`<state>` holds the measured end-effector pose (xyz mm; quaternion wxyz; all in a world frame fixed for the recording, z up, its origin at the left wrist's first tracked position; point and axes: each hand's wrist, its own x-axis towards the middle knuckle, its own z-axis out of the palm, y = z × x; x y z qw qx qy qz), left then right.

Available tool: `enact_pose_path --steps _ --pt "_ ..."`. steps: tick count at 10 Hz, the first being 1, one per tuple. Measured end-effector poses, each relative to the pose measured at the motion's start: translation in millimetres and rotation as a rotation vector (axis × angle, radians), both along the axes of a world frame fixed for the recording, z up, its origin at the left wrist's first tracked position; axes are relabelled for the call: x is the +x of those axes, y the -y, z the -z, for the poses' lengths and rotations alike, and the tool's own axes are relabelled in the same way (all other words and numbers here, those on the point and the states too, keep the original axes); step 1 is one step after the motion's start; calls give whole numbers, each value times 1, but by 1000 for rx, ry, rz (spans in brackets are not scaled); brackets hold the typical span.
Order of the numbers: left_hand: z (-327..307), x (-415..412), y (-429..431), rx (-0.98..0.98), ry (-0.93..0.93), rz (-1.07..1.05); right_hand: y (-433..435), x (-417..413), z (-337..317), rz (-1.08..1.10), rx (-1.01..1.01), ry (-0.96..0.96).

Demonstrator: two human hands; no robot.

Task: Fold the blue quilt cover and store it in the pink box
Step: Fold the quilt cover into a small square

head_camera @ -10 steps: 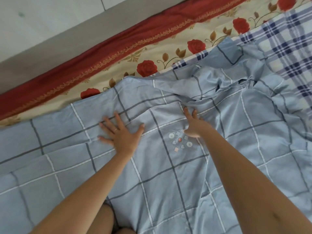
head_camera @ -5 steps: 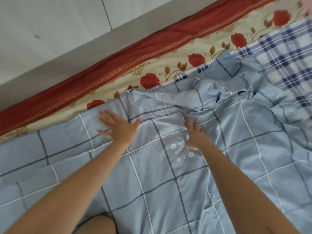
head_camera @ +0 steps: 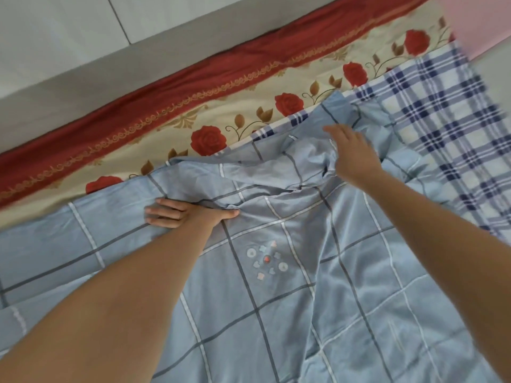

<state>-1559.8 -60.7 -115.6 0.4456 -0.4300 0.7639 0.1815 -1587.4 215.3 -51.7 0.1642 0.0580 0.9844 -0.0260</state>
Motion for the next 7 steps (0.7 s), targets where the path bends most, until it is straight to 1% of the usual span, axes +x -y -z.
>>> enact_pose_path --steps 1,2,3,4,5,6,7 --pt "5 1 0 -19 -3 -17 0 -33 3 -303 307 108" --pt "12 -4 -8 -30 -45 -6 0 -50 24 -620 448 250" --pt "12 -10 -10 -44 -71 -49 7 -55 37 -735 372 238" --pt "10 -11 -7 -43 1 -35 3 -52 33 -703 287 261" --pt "5 -18 -4 0 58 -44 -12 -63 7 -501 267 470" --pt "-2 -18 0 2 77 -56 -29 -80 -5 -436 350 524" --pt "-4 -21 0 6 120 -38 -56 -101 -12 -375 548 440"
